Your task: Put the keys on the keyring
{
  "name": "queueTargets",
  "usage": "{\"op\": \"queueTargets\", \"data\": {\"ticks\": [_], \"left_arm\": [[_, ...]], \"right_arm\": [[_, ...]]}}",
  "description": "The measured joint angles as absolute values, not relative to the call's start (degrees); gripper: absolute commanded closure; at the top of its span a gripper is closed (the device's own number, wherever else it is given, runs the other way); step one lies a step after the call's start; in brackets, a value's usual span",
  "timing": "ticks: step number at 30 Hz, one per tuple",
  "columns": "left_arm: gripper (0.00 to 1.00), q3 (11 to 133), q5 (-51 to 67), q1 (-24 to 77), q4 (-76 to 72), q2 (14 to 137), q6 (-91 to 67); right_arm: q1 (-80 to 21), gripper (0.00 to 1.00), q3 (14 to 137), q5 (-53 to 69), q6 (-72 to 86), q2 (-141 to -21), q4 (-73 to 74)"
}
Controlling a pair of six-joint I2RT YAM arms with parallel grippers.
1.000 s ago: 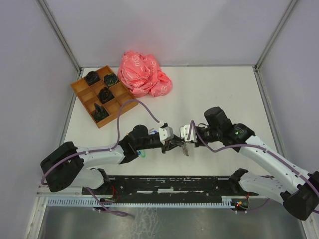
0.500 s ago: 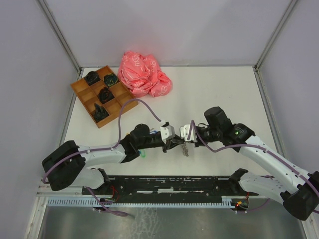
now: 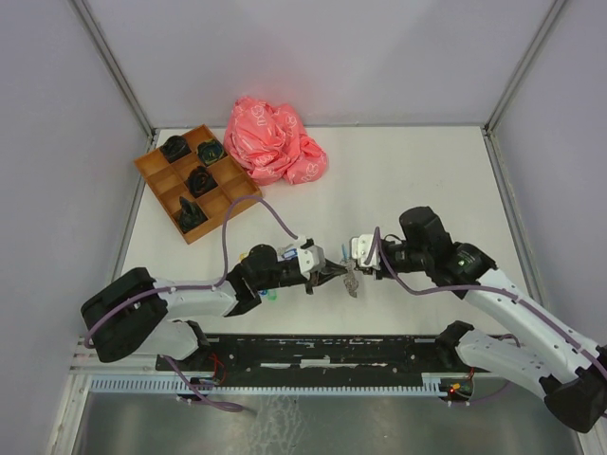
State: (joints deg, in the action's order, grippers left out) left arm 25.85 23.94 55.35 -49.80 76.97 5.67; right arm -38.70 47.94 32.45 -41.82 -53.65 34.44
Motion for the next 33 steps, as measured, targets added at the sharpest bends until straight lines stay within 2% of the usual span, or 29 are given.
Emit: {"op": "queueTargets", "data": {"ticks": [7, 17, 33], "left_arm": [[0.97, 19.9, 23.5, 54.5, -60.0, 77.4, 5.7], [0.97, 16.3, 24.5, 54.1, -72.6, 79.4, 5.7], [0.97, 16.1, 25.6, 53.7, -75.4, 80.2, 5.6]], "right_arm": [[-36.0, 0.69, 41.3, 34.6, -35.2, -48.8, 26.4], [-34.7, 0.71, 36.0, 40.1, -26.3, -48.9, 14.4], [-34.3, 0.75, 35.7, 44.8, -24.1, -51.5, 10.7]]}}
